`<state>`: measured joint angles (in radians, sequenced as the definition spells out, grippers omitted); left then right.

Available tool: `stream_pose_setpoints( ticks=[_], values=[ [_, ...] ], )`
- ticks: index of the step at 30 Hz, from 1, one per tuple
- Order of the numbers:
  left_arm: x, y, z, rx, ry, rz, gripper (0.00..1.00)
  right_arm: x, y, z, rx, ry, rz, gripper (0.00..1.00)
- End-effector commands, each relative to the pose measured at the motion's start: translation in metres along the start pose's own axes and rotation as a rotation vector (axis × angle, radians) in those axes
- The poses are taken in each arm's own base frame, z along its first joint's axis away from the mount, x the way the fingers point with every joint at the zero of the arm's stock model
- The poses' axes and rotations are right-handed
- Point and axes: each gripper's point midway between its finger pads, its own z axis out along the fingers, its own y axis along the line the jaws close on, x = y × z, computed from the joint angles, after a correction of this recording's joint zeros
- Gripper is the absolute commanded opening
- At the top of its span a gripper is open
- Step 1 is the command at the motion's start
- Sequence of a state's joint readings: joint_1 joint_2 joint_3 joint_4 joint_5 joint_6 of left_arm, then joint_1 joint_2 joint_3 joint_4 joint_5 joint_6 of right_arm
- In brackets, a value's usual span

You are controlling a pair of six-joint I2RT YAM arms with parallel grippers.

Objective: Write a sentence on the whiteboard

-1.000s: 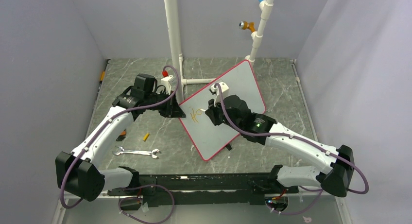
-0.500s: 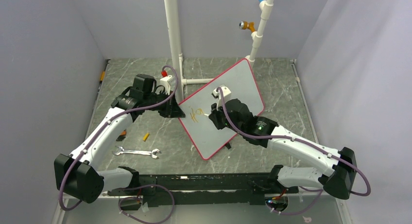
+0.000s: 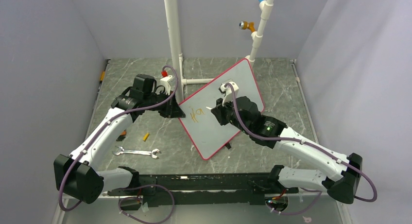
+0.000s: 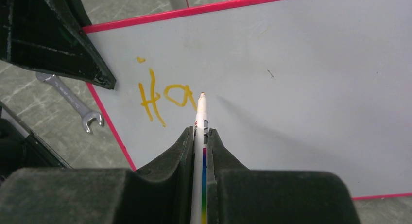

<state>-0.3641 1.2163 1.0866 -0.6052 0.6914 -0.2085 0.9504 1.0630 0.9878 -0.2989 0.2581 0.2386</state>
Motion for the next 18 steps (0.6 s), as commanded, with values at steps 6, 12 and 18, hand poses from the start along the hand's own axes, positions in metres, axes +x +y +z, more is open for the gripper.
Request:
stream_pose_setpoints(
  ticks=[6,12,18],
  values=[
    [-0.034,0.034,-0.009,-0.194,-0.129,0.203,0.00,-0.030,-0.003,0.011,0.025,-0.091,0.024,0.00],
    [-0.033,0.033,-0.008,-0.190,-0.126,0.205,0.00,-0.036,-0.003,0.017,0.025,-0.109,0.031,0.00],
    [-0.033,0.032,-0.009,-0.189,-0.128,0.207,0.00,-0.030,-0.003,0.023,0.025,-0.088,0.025,0.00]
  ],
)
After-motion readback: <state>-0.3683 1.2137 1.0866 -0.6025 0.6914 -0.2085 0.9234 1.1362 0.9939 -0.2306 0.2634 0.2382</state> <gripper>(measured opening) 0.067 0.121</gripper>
